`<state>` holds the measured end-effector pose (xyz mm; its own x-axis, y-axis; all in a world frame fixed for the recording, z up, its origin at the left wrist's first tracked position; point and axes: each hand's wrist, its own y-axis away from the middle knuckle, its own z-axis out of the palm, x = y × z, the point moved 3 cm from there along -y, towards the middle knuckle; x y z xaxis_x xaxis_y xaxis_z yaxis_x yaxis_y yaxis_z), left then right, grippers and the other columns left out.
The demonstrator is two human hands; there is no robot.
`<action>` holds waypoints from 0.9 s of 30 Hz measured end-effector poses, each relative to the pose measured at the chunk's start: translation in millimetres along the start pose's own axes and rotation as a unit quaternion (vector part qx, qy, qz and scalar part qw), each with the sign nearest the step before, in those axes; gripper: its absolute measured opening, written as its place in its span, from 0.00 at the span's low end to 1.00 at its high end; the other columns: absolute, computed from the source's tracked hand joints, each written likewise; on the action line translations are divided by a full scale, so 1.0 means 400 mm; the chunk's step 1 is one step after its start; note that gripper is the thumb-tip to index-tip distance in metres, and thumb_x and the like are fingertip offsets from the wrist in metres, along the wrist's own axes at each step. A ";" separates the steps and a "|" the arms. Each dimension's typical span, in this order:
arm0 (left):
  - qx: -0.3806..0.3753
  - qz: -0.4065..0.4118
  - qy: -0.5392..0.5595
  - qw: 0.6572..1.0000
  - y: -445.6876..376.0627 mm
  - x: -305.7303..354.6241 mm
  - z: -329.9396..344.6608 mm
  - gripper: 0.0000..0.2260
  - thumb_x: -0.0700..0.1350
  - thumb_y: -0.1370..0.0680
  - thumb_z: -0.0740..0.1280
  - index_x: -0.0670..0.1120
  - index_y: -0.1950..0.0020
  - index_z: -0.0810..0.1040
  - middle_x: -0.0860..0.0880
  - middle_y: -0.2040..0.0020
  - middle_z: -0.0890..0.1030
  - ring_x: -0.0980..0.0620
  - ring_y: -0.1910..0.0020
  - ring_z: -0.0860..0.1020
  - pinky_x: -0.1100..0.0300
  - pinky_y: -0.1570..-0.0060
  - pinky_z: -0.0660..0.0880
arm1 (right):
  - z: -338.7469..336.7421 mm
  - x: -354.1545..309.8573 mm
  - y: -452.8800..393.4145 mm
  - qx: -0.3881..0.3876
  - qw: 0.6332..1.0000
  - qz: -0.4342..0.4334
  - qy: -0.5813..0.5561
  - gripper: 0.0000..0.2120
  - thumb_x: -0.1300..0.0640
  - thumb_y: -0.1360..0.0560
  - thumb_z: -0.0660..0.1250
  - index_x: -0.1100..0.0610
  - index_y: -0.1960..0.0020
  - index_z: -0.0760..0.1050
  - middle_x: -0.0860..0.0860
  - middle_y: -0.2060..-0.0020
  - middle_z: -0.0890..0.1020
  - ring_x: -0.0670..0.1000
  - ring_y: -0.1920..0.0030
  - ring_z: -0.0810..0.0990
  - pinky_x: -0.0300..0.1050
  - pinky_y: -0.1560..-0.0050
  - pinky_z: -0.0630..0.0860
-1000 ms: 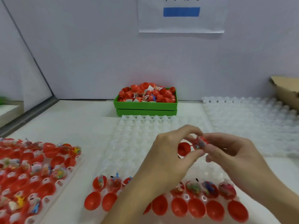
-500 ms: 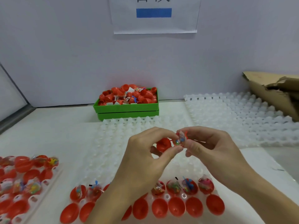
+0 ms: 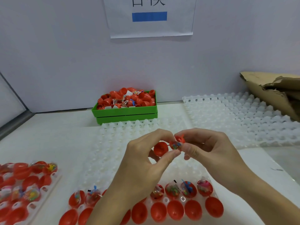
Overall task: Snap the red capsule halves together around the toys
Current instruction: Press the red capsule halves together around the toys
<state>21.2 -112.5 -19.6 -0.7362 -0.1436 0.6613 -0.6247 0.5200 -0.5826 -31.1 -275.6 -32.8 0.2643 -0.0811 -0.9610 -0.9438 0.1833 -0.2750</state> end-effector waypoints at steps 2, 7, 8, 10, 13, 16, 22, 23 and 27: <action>-0.001 -0.005 0.009 1.000 0.000 0.003 -0.001 0.07 0.47 0.26 0.73 0.54 0.50 0.79 0.58 0.54 0.81 0.53 0.57 0.81 0.60 0.60 0.80 | 0.001 0.002 0.000 -0.001 1.000 0.000 0.000 0.12 0.56 0.32 0.72 0.58 0.50 0.84 0.52 0.57 0.87 0.44 0.63 0.84 0.36 0.61 0.79; 0.017 -0.075 0.106 0.991 -0.002 -0.015 -0.008 0.18 0.41 0.31 0.78 0.55 0.46 0.77 0.55 0.52 0.83 0.53 0.52 0.83 0.66 0.54 0.79 | -0.010 -0.001 -0.005 0.023 0.999 -0.020 -0.016 0.11 0.55 0.32 0.72 0.55 0.50 0.84 0.54 0.56 0.87 0.51 0.60 0.86 0.37 0.61 0.79; 0.028 -0.086 0.137 0.986 -0.003 -0.019 -0.011 0.18 0.38 0.32 0.78 0.52 0.47 0.77 0.54 0.53 0.84 0.53 0.52 0.83 0.65 0.54 0.79 | -0.012 -0.003 -0.006 0.027 0.999 -0.023 -0.016 0.11 0.55 0.32 0.72 0.56 0.50 0.83 0.55 0.56 0.87 0.53 0.59 0.87 0.38 0.61 0.80; 0.047 -0.097 0.173 0.979 -0.004 -0.021 -0.012 0.17 0.39 0.34 0.79 0.49 0.49 0.79 0.52 0.55 0.85 0.51 0.53 0.84 0.63 0.54 0.80 | -0.013 -0.002 -0.006 0.028 0.999 -0.039 -0.001 0.11 0.57 0.32 0.73 0.56 0.51 0.83 0.55 0.58 0.87 0.54 0.60 0.87 0.38 0.61 0.80; 0.051 -0.092 0.155 0.982 -0.003 -0.017 -0.003 0.16 0.40 0.35 0.80 0.51 0.52 0.81 0.53 0.57 0.85 0.50 0.56 0.83 0.62 0.55 0.80 | -0.010 0.001 -0.004 0.028 0.996 -0.070 0.051 0.11 0.66 0.31 0.74 0.53 0.53 0.83 0.53 0.60 0.87 0.50 0.60 0.86 0.37 0.60 0.80; 0.047 -0.070 0.111 0.990 -0.001 -0.010 0.006 0.18 0.39 0.35 0.80 0.55 0.51 0.82 0.56 0.57 0.84 0.51 0.58 0.82 0.64 0.56 0.80 | -0.009 -0.004 -0.001 0.026 0.988 -0.103 0.115 0.10 0.63 0.31 0.74 0.52 0.52 0.84 0.50 0.60 0.86 0.51 0.57 0.85 0.45 0.54 0.81; 0.046 -0.069 0.100 0.991 0.002 -0.012 0.009 0.16 0.39 0.31 0.78 0.54 0.48 0.83 0.59 0.54 0.84 0.54 0.54 0.83 0.67 0.55 0.79 | -0.005 -0.028 0.003 0.040 0.952 -0.208 0.222 0.14 0.56 0.32 0.74 0.51 0.46 0.83 0.47 0.59 0.85 0.49 0.58 0.85 0.46 0.57 0.82; 0.045 -0.076 0.109 0.990 0.002 -0.013 0.010 0.16 0.38 0.31 0.78 0.55 0.48 0.83 0.58 0.54 0.84 0.54 0.54 0.83 0.67 0.54 0.79 | -0.004 -0.031 0.004 0.046 0.949 -0.219 0.222 0.15 0.56 0.32 0.74 0.50 0.46 0.82 0.46 0.60 0.85 0.47 0.59 0.85 0.45 0.58 0.82; 0.044 -0.080 0.149 0.985 0.003 -0.013 0.010 0.17 0.36 0.30 0.77 0.55 0.47 0.83 0.55 0.53 0.85 0.51 0.52 0.83 0.65 0.54 0.80 | -0.003 -0.039 0.004 0.046 0.932 -0.255 0.252 0.08 0.57 0.29 0.74 0.53 0.50 0.84 0.42 0.61 0.84 0.43 0.60 0.83 0.40 0.62 0.80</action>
<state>23.3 -114.7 -25.6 -0.5267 0.0425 0.8490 -0.7558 0.4336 -0.4906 -36.8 -275.4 -18.2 0.5257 -0.6269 -0.5750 -0.6930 0.0765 -0.7169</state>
